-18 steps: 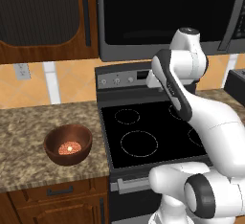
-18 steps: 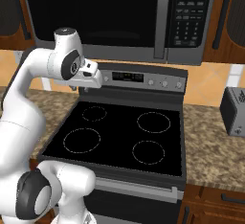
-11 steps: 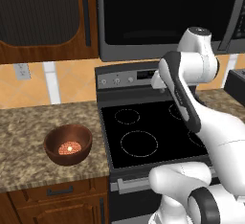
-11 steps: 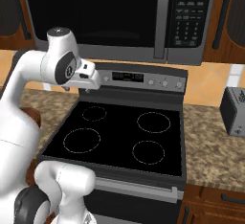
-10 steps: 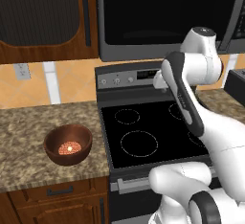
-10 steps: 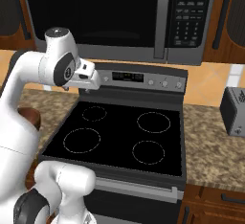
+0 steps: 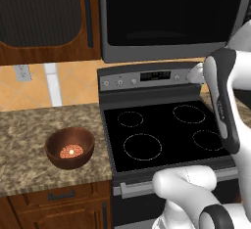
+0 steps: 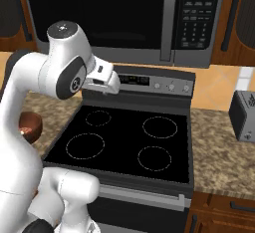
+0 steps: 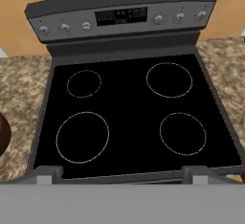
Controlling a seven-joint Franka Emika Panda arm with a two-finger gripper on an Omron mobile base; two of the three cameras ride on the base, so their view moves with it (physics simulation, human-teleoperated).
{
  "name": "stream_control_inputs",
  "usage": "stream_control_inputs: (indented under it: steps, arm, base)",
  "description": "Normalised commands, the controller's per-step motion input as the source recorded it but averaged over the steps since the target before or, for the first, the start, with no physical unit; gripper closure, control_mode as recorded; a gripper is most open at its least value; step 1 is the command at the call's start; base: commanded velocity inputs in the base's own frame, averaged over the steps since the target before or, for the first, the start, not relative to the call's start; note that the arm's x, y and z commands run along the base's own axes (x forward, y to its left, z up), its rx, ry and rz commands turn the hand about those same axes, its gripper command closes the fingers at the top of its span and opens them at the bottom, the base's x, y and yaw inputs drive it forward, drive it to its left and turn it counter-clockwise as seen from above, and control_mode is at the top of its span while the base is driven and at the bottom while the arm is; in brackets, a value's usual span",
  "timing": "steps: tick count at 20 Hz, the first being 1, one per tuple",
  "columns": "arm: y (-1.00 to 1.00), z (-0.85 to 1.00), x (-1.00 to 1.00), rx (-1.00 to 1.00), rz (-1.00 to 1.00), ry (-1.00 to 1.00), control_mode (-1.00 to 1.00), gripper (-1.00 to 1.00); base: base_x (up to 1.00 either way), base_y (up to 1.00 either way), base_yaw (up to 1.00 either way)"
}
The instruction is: Open the microwave, place the bowl with waffle inside the microwave, then close the microwave door and turn it on.
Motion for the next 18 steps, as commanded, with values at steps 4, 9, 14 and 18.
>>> stream_control_inputs:
  steps: [4, 9, 14, 18]
  arm:
    - [-0.92, 0.63, -0.3, 0.0, -0.12, 0.0, -1.0, -1.0]
    - [-0.93, 0.41, -0.03, 0.0, -0.05, -0.22, -1.0, -1.0]
    - [-0.55, 0.25, 0.21, 0.0, -0.01, -0.3, -1.0, -1.0]
    - [-0.07, 0.05, 0.62, 0.0, -0.02, -0.16, -1.0, -1.0]
  base:
    - [0.0, 0.0, 0.0]
    - [0.0, 0.0, 0.0]
    - [0.0, 0.0, 0.0]
    - [0.0, 0.0, 0.0]
